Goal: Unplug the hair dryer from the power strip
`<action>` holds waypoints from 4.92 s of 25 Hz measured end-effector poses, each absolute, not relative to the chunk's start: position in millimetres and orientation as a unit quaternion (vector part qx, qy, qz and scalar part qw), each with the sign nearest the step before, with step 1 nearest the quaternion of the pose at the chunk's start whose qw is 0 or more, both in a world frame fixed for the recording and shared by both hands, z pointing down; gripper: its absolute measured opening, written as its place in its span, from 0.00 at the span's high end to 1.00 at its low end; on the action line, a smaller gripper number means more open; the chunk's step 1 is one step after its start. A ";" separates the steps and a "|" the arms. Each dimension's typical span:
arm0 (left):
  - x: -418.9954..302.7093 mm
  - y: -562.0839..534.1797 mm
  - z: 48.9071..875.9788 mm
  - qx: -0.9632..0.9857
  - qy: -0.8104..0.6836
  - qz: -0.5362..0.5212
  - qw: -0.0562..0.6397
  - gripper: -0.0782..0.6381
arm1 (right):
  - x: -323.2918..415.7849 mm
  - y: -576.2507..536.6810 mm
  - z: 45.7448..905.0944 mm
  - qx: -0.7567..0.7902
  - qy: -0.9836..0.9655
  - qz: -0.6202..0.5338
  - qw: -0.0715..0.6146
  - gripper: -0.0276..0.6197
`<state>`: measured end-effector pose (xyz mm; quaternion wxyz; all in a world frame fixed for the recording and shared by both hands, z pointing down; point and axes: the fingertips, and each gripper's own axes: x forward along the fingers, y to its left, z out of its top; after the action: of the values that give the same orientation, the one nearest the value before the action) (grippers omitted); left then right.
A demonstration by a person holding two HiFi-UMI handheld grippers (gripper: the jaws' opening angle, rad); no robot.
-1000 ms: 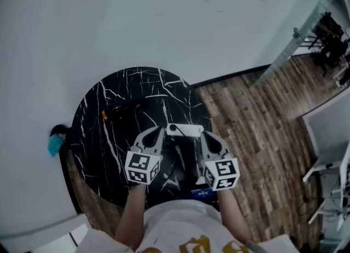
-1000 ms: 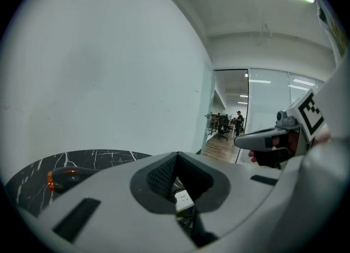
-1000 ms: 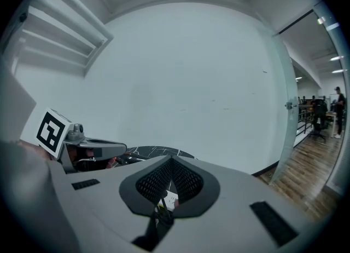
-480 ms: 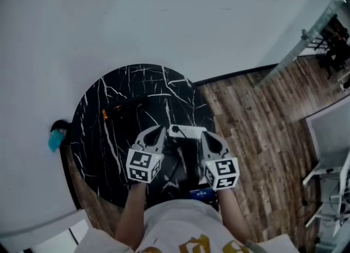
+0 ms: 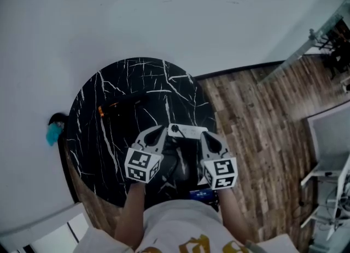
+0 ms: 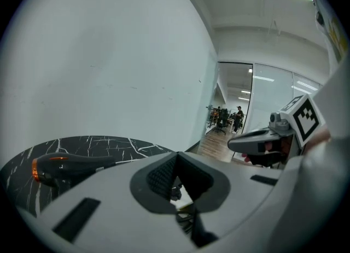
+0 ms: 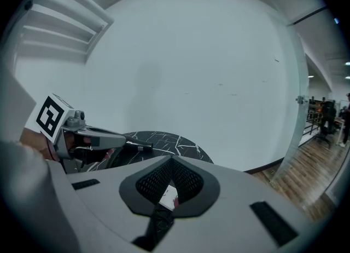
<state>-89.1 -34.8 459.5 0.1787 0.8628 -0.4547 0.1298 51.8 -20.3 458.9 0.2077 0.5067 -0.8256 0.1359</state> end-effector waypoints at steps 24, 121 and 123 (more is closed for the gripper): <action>-84.0 -50.5 534.6 0.863 -0.404 0.229 0.197 0.89 | 54.0 -50.2 522.1 0.461 -0.828 0.199 0.250 0.96; -32.2 -50.3 606.8 0.838 -0.013 0.545 0.033 0.81 | 9.0 -32.7 609.6 0.189 -0.824 0.149 0.514 0.82; -31.1 -49.6 607.4 0.836 -0.007 0.548 0.035 0.81 | 11.9 -35.4 605.7 0.201 -0.826 0.163 0.501 0.82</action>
<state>-31.1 -49.6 607.4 0.0350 0.8359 -0.0071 0.5477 11.9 -35.4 605.7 0.5007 0.2006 -0.8262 0.1629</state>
